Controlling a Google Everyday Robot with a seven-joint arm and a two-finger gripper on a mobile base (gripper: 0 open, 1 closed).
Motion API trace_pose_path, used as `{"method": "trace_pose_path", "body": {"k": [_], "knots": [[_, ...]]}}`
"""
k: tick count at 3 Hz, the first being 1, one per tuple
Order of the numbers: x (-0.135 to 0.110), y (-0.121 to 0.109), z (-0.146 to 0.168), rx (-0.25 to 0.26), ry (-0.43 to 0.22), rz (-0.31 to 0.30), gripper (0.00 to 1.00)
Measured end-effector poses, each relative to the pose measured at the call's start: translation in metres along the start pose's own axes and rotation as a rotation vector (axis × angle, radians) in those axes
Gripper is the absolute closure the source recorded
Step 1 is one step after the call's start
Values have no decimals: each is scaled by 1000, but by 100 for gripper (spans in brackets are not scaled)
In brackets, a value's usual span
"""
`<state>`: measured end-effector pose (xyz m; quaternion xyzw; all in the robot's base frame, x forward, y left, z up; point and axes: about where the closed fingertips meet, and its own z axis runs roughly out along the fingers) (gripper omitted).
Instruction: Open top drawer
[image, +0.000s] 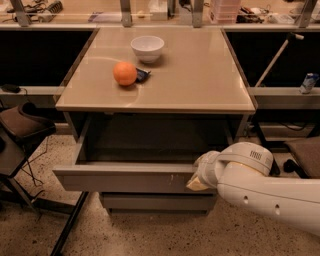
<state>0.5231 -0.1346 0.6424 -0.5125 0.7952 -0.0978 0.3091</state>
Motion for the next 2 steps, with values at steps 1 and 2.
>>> {"method": "trace_pose_path", "body": {"k": [1, 2], "knots": [[-2, 3, -5, 6, -13, -6, 100], [-2, 4, -6, 7, -14, -7, 100]]}}
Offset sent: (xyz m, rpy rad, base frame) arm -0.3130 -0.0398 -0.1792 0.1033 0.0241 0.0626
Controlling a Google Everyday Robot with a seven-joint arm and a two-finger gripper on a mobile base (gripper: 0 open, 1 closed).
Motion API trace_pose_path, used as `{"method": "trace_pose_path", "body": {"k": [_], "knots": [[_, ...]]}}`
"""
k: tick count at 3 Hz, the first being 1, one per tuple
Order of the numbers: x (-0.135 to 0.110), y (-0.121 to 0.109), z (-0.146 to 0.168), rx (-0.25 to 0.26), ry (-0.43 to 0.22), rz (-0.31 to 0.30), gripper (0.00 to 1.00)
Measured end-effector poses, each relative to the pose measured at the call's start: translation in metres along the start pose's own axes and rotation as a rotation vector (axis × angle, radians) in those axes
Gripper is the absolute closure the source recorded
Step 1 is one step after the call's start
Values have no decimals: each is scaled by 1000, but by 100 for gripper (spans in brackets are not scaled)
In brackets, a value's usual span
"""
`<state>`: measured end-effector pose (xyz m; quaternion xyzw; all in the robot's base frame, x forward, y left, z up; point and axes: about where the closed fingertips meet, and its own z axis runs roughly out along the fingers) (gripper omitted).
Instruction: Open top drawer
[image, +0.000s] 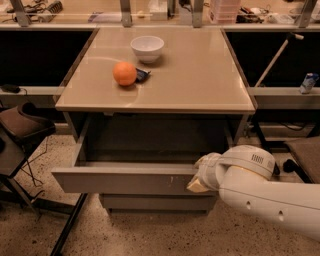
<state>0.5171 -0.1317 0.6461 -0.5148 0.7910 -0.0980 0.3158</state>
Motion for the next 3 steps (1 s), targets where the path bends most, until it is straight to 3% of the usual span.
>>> {"method": "trace_pose_path", "body": {"k": [3], "knots": [[10, 23, -13, -18, -17, -8, 100]]}}
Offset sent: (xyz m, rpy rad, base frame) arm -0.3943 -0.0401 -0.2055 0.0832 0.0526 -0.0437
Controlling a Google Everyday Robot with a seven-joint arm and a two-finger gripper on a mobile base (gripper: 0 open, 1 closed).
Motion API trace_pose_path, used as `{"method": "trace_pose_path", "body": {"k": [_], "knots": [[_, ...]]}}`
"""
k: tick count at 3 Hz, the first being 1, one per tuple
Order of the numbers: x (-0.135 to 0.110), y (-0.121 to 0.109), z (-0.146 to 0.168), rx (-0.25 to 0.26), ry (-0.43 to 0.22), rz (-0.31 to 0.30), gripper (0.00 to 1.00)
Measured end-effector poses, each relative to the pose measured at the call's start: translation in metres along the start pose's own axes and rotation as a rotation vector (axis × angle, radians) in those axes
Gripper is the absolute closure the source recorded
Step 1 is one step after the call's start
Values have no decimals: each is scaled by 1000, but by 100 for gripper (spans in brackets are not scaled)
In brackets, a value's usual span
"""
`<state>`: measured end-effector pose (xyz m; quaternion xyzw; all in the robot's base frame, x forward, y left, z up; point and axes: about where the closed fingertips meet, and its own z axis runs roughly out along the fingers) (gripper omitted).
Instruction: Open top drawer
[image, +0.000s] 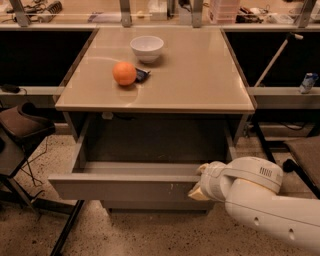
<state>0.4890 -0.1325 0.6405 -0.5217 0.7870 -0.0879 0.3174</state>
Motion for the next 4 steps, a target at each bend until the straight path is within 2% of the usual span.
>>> {"method": "trace_pose_path", "body": {"k": [1, 3, 4], "knots": [[-1, -2, -3, 0, 0, 0, 100], [5, 16, -13, -12, -1, 1, 100], [5, 16, -13, -12, -1, 1, 100]]}}
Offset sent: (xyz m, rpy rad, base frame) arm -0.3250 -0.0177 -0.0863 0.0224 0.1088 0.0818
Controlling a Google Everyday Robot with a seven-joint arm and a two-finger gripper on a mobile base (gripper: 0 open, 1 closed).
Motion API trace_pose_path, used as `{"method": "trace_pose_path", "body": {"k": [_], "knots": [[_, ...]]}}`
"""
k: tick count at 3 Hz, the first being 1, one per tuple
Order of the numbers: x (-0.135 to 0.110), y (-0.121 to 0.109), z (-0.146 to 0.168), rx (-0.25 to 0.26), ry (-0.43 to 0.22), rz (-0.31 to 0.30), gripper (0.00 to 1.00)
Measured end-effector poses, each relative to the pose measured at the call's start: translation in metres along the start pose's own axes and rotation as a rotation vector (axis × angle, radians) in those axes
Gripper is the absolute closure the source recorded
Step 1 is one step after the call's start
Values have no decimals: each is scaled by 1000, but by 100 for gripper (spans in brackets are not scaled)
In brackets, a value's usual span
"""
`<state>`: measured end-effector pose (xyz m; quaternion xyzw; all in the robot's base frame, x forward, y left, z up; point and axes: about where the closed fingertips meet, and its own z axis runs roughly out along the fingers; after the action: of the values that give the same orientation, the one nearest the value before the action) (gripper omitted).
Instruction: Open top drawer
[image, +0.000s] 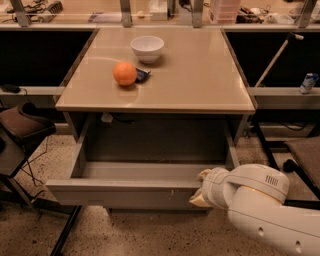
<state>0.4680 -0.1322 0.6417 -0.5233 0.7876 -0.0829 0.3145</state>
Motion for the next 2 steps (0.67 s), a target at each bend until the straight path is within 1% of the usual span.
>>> {"method": "trace_pose_path", "body": {"k": [2], "knots": [[-1, 5, -7, 5, -7, -17, 100]]}}
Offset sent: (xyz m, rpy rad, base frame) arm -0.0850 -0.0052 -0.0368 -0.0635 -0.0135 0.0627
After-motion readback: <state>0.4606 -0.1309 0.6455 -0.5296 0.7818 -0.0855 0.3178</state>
